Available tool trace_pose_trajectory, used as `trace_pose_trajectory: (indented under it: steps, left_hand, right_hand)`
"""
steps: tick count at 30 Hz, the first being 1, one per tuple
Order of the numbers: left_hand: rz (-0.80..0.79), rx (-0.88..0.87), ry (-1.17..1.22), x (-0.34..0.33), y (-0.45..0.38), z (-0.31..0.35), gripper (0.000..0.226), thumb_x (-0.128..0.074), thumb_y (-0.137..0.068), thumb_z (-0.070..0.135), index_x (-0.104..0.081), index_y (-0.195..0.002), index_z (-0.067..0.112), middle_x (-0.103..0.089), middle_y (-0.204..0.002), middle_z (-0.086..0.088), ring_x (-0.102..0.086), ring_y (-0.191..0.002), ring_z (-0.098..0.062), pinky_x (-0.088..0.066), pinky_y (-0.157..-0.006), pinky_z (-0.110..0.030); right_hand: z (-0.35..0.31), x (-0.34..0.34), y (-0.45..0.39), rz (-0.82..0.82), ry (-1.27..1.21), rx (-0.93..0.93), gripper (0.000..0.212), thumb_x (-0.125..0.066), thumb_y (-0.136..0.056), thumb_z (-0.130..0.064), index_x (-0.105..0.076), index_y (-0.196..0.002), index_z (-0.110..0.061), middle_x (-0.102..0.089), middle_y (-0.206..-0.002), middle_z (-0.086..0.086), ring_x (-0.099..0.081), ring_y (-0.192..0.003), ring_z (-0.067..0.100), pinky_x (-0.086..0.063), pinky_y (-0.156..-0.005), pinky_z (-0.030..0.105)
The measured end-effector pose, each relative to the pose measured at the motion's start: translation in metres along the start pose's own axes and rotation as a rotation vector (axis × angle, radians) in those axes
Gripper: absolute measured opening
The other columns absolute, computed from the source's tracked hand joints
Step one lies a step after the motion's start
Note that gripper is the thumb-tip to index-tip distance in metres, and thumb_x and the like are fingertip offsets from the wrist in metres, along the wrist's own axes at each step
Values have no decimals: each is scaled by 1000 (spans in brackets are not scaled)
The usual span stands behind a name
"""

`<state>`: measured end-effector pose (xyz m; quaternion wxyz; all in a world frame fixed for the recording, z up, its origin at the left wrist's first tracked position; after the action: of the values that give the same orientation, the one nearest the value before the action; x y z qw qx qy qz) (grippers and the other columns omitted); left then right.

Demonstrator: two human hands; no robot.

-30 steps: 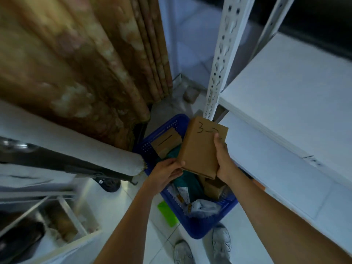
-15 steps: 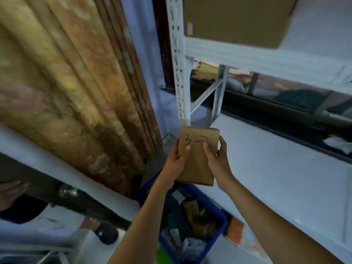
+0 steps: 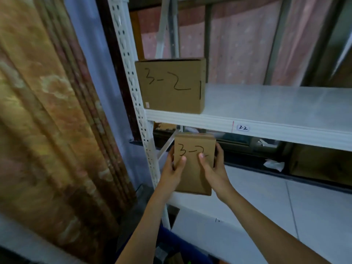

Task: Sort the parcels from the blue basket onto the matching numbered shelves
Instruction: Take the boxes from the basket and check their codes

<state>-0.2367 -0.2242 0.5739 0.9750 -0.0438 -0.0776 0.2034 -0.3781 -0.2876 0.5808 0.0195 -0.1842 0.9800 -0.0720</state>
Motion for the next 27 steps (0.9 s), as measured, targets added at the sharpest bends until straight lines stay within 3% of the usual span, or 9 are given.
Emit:
trace_pose_trajectory:
  steps: [3,5,9,13,17,21,24,27]
  left_hand:
    - [-56,-53,45,-12,-7,26,56,-50,-95,53,-27,-146,46,-49,-124,30,-51,-113,8,-47,-80,-9]
    - [-111,-85,55,-22,-11,48,48,-49,-99,45,-26,-141,49,-46,-119,36,-51,-110,12,-43,-75,-4]
    - [-239,-177,91,-40,-22,84,46,-47,-102,41,-27,-143,45,-45,-119,37,-48,-97,30,-42,-71,3]
    - [-311,-227,117,-57,-30,120,58,-49,-99,47,-27,-152,35,-50,-135,17,-50,-106,17,-46,-71,-1]
    - [-310,-341,108,-72,-43,157,58,-52,-98,48,-31,-151,35,-55,-132,17,-55,-106,16,-48,-77,-6]
    - [-248,-505,-39,-80,-70,196,62,-55,-92,61,-42,-145,32,-56,-135,4,-58,-117,-3,-54,-98,-32]
    - [-204,-557,-195,-78,-86,228,74,-57,-91,60,-27,-153,33,-44,-145,0,-49,-128,-14,-46,-105,-37]
    - [-164,-672,-355,-72,-98,257,84,-64,-93,45,-13,-157,31,-31,-155,-4,-36,-141,-21,-34,-112,-40]
  right_hand:
    - [-25,15,1,106,10,46,77,-62,-92,-47,-16,-153,-38,-47,-134,-15,-51,-111,-6,-42,-86,15]
    - [-44,25,4,178,18,68,76,-62,-92,-48,-17,-153,-40,-49,-131,-18,-53,-113,-2,-43,-89,19]
    - [-82,44,10,276,30,111,68,-59,-94,-48,-19,-148,-43,-51,-115,-29,-55,-105,-5,-48,-78,18]
    - [-117,62,13,344,74,165,67,-55,-95,-51,-17,-149,-43,-47,-112,-29,-55,-103,-1,-49,-74,20]
    - [-153,81,4,353,116,234,67,-54,-98,-47,-14,-151,-39,-46,-111,-29,-54,-100,-3,-46,-72,16]
    - [-189,97,-13,326,173,287,80,-62,-94,-43,-9,-153,-36,-50,-116,-20,-55,-103,1,-48,-84,23]
    - [-207,106,-32,330,209,299,90,-69,-89,-41,-7,-153,-32,-48,-125,-12,-52,-110,6,-46,-93,29]
    - [-218,109,-51,324,228,317,92,-72,-88,-42,-7,-152,-32,-46,-126,-12,-52,-111,7,-47,-89,26]
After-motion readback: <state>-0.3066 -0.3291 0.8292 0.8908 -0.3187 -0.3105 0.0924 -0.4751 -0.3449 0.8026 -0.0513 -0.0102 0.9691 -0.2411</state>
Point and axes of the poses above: each hand's wrist, its own y-axis away from the middle knuckle, its own x-axis out of the back of the hand, z = x × y, the point moved 2 cm from there along -y, towards the middle knuckle
